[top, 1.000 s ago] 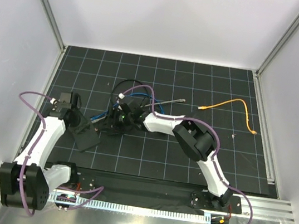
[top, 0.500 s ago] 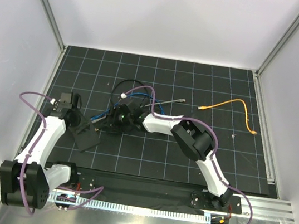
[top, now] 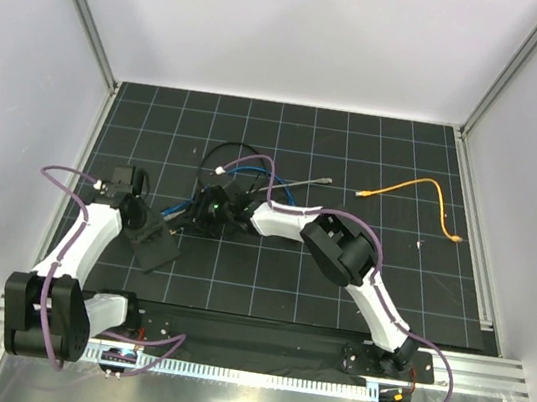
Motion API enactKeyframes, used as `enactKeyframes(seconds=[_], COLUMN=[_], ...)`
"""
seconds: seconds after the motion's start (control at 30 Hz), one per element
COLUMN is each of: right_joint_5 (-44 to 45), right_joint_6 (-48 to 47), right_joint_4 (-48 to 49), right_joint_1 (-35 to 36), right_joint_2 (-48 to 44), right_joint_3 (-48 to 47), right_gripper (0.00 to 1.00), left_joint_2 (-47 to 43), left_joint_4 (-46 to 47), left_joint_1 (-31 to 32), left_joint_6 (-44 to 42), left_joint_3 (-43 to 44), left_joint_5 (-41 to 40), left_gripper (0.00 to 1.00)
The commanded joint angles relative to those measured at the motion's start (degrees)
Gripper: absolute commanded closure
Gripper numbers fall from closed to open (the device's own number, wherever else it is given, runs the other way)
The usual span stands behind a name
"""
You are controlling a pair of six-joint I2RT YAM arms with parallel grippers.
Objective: Pull the plug from the switch port
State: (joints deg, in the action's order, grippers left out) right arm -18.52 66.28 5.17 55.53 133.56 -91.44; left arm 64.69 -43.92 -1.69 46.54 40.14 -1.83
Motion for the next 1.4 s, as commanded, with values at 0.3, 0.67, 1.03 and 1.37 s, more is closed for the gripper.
enactKeyframes(seconds=[0.3,0.67,1.03,1.37], right_joint_5=[1.21,3.84,6.74,10.08], right_joint_6=[7.54,14.4,12.91,7.9], right_joint_4=[7.65,10.48,6.79,2.48], right_joint_1=[1.6,1.86,1.86,1.86], right_joint_2=[2.15,3.38,3.55,3.38], right_joint_3=[4.77,7.5,7.33,5.66], right_gripper=[0.55,0.62,0.7,0.96], left_joint_2=[1.23,1.41,1.85,2.72], left_joint_4=[1.21,0.59,0.5,-0.55], left_joint_1=[-0.42,-0.42,-0.42,-0.42], left_joint_6=[0.57,0.21,0.39,0.92], left_joint_3=[0.11,0.64,0.64,0.99], left_joint_5=[-0.81,-0.55,-0.99,-1.87], left_gripper=[0.78,0.82,0.83,0.84])
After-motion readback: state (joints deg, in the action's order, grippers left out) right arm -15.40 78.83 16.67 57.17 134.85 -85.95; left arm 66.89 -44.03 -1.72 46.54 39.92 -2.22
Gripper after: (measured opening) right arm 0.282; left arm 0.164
